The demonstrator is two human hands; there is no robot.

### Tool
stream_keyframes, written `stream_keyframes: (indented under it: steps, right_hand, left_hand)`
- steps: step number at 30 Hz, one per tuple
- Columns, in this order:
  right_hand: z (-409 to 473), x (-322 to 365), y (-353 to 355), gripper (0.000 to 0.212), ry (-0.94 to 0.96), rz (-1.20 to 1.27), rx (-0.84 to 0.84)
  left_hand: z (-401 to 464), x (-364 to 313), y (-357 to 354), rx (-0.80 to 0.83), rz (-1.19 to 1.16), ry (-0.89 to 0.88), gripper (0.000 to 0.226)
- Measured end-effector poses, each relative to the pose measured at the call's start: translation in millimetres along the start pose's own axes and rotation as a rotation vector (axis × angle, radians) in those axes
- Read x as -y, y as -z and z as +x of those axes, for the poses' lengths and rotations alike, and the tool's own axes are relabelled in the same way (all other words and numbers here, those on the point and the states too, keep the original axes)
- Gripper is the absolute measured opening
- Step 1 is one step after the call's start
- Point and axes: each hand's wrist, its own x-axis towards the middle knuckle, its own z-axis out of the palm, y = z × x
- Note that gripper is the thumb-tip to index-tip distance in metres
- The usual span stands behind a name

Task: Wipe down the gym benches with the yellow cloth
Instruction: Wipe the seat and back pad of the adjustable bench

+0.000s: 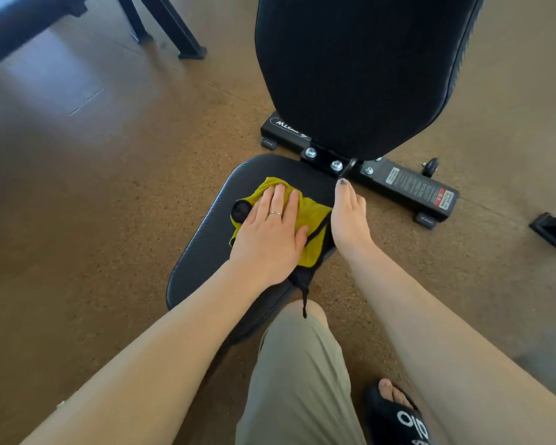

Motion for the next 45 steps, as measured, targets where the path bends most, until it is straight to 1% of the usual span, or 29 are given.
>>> stream_keyframes:
  steps: [2,5,7,13,15,18,23,25,27,29,32,35,38,41,43,45]
  right_hand:
    - [3.8,-3.2,-2.6,0.052,0.005,0.007,-0.032]
    - [11.1,-8.7,-7.1,0.052,0.067,-0.028,-0.063]
    - [14.2,-14.3,-6.4,0.052,0.067,0.007,-0.08]
    - [6.6,-17.3,-6.3,0.054,0.089,0.023,-0.09]
    - [7.5,-17.2,-11.3,0.056,0.086,0.025,-0.112]
    - [13.9,-18.6,-13.3,0.058,0.07,0.047,-0.122]
    - [16.2,-21.2,-14.0,0.052,0.095,0.082,-0.138]
    - [15.7,-21.8,-12.7,0.052,0.093,0.087,-0.126]
    - [15.6,-21.7,-9.5,0.057,0.13,0.024,-0.116]
    - [16.7,-17.6,-8.0,0.06,0.166,-0.095,-0.118]
    - [27.5,-7.0,-10.8,0.063,0.127,-0.164,-0.112]
    - [29.7,-7.9,-17.3,0.066,0.128,-0.23,-0.171]
    - [30.5,-13.7,-20.5,0.063,0.143,-0.239,-0.218]
    - [30.1,-14.9,-20.0,0.058,0.154,-0.206,-0.244]
    - [28.1,-14.6,-19.3,0.054,0.169,-0.198,-0.244]
    - [26.0,-15.2,-19.4,0.052,0.178,-0.204,-0.254]
  left_hand:
    - [28.6,-2.4,-0.2,-0.008,-0.04,0.01,0.067]
    - [63.5,-8.0,-1.4,-0.011,-0.062,0.047,0.066]
    - [67.1,-10.5,-0.9,-0.009,-0.073,0.041,0.066]
    - [-24.5,-5.0,-1.6,-0.001,-0.036,-0.009,0.07]
    - [-33.9,-1.1,-3.7,0.006,-0.009,-0.001,0.07]
    - [-7.0,0.8,-6.2,-0.044,0.001,0.004,0.068]
    - [65.4,2.7,-2.0,-0.023,-0.064,0.052,0.064]
    - [79.0,-1.4,1.2,-0.019,-0.068,0.077,0.065]
    - [62.8,-4.6,3.2,-0.008,-0.075,0.082,0.067]
    - [22.6,-3.6,1.5,-0.007,-0.058,0.058,0.072]
    - [-20.3,2.6,-0.8,0.03,-0.025,0.025,0.077]
    - [-2.7,9.0,-2.0,0.007,-0.013,0.025,0.08]
    - [42.7,15.5,-1.5,-0.019,-0.035,0.025,0.072]
    - [80.1,21.4,3.8,-0.027,-0.078,0.069,0.065]
    - [78.2,18.8,5.9,-0.045,-0.096,0.097,0.064]
    - [51.1,14.9,5.6,-0.051,-0.101,0.1,0.068]
